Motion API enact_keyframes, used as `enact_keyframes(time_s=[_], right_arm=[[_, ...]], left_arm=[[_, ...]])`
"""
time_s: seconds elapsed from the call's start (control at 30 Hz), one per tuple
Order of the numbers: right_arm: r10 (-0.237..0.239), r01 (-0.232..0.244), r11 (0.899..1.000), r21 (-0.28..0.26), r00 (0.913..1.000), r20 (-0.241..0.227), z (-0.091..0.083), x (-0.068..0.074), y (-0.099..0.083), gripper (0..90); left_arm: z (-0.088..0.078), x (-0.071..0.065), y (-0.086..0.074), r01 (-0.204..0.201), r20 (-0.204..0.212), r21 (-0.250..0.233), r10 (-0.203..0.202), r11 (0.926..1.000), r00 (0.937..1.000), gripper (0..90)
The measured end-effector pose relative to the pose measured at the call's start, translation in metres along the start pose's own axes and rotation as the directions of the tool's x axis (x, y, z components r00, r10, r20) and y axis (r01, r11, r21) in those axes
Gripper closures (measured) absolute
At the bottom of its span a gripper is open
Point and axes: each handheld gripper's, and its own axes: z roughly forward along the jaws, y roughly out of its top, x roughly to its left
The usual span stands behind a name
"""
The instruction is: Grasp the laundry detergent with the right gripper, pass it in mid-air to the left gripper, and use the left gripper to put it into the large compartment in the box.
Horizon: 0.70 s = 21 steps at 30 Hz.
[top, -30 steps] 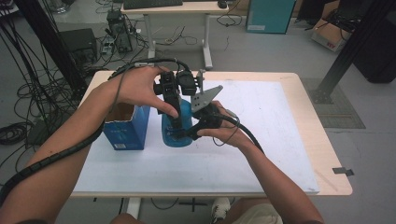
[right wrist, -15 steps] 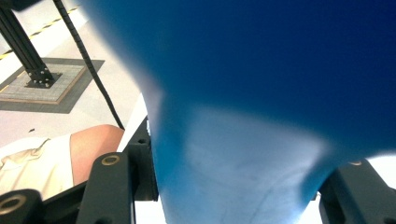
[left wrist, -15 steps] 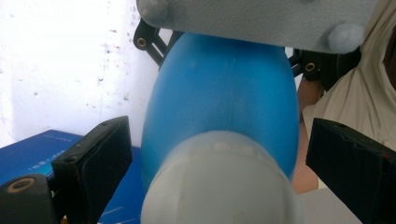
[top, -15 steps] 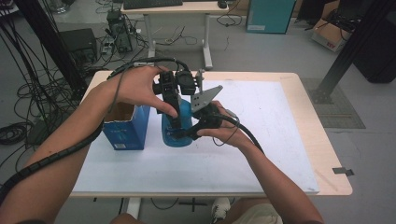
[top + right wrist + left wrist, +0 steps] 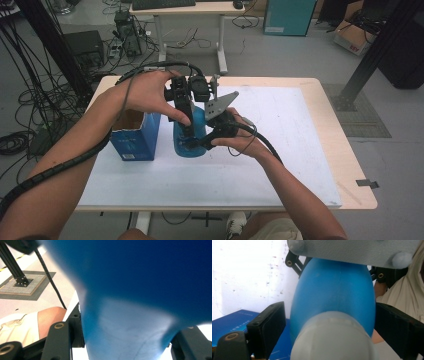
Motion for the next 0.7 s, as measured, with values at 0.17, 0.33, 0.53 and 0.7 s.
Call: enact_keyframes(time_s=[0.17, 0.33, 0.53, 0.7], right_arm=[[-0.006, 0.006, 1.000, 0.002, 1.0000, 0.004, -0.0010, -0.0002, 0.0003, 42.2], [-0.007, 0.007, 1.000, 0.005, 0.9999, 0.010, -0.0014, 0.0002, 0.0001, 42.1], [-0.034, 0.034, 0.999, 0.013, 0.9994, 0.005, -0.0023, -0.0009, 0.0005, 42.2], [-0.044, 0.044, 0.999, 0.014, 0.9990, 0.004, -0.0028, -0.0007, 0.0012, 42.2]], left_arm=[[0.0007, -0.0001, 0.0008, -0.006, -0.010, 0.000, 0.006, 1.0000, 0.9999, 19.1], [0.0008, 0.0001, 0.0011, -0.007, -0.011, 0.005, 0.007, 1.0000, 0.9999, 24.3], [0.0012, -0.0006, 0.0024, -0.004, -0.016, -0.002, 0.004, 1.0000, 0.9999, 25.9], [0.0008, -0.0009, 0.0029, -0.006, -0.013, -0.005, 0.006, 1.0000, 0.9999, 28.6]])
